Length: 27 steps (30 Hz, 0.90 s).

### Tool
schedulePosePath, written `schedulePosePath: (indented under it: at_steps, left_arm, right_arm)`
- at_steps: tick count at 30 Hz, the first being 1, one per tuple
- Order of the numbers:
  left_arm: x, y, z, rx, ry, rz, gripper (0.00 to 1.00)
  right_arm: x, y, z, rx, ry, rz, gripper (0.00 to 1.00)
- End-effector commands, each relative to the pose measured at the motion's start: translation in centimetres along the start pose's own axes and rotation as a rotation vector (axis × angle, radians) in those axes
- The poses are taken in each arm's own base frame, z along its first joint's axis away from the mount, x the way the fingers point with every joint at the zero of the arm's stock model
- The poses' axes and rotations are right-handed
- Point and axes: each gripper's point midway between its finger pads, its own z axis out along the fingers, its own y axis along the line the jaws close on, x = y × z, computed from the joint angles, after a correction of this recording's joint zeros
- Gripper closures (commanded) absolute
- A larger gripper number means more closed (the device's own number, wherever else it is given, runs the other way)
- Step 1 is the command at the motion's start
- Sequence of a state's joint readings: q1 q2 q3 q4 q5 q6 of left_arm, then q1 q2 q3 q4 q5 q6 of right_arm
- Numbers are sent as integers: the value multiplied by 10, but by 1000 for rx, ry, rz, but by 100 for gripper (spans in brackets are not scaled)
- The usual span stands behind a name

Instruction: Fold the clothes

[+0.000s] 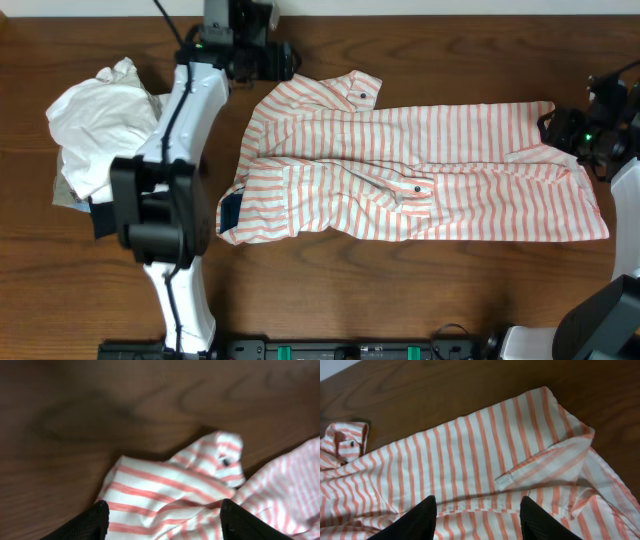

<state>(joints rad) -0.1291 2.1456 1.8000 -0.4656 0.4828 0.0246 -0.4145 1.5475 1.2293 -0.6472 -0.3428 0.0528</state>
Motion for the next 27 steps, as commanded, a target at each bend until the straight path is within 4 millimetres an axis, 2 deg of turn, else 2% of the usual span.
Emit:
schedulePosePath:
  at_steps: [1,6,11,15,19,27]
  left_arm:
    - [12,-10,20,88,34,39,28]
    - [16,-34,35,137,34,166,27]
    - [6,-37,54,-57,-4,374,27]
    - [20,-66,83,-65,13,539,27]
    - [28,-71,105,-100,7,573,27]
    - [31,-69,131,-96,-30,587,28]
  right_arm:
    - [4,0,3,11,14,6,48]
    - [6,0,3,12,23,10,48]
    - [11,0,2,13,43,16,48]
    - [14,0,2,13,54,21,48]
    - [15,0,2,12,61,23,48]
    - [19,0,2,13,76,28,48]
